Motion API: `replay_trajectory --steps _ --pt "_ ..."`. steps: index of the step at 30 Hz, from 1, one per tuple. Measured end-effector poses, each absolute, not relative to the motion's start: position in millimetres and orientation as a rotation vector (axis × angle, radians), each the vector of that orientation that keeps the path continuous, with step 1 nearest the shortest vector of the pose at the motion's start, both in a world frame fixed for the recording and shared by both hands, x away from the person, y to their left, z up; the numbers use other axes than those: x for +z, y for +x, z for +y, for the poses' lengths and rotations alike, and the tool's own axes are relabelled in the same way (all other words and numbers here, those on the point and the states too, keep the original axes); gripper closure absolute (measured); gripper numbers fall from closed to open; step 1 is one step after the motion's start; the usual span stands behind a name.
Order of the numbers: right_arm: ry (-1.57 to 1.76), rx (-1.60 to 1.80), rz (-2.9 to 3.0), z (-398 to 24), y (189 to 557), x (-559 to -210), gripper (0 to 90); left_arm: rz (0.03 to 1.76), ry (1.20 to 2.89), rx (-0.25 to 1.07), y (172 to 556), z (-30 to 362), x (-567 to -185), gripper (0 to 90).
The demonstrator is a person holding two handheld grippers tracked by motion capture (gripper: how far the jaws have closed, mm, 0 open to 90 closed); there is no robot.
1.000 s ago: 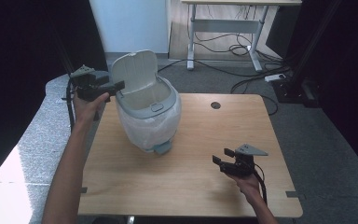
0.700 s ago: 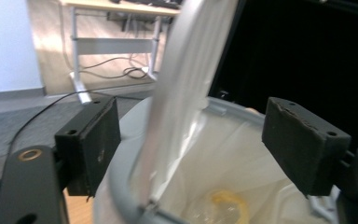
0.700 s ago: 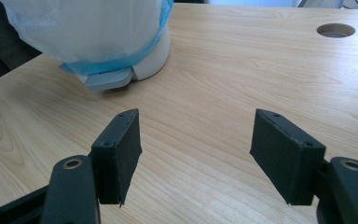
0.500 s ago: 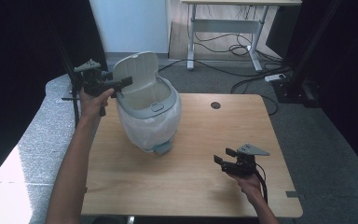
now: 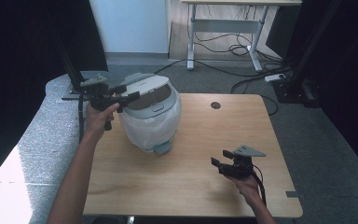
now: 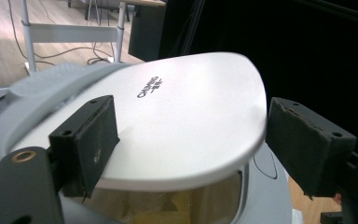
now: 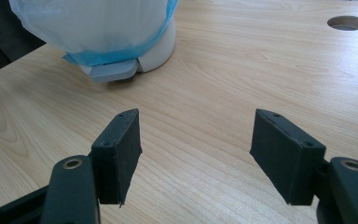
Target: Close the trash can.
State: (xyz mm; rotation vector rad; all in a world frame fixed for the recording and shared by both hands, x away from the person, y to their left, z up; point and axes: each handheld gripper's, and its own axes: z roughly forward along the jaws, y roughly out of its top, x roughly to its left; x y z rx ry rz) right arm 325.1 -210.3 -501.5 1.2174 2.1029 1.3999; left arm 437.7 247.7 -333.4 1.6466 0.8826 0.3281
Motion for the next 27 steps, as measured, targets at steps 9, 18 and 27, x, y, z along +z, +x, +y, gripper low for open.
replay_trajectory --steps 9,18,27 --pt "1.227 1.398 2.094 -211.7 325.1 -501.7 32.4 0.91 1.725 0.416 440.8 225.3 -336.6 17.1" --pt "1.228 1.393 2.101 -211.0 325.2 -502.8 32.4 0.953 1.756 0.496 443.8 212.6 -342.0 17.4" --pt "1.235 1.387 2.106 -211.3 325.6 -503.7 32.3 0.976 1.776 0.62 438.9 202.0 -344.3 20.6"
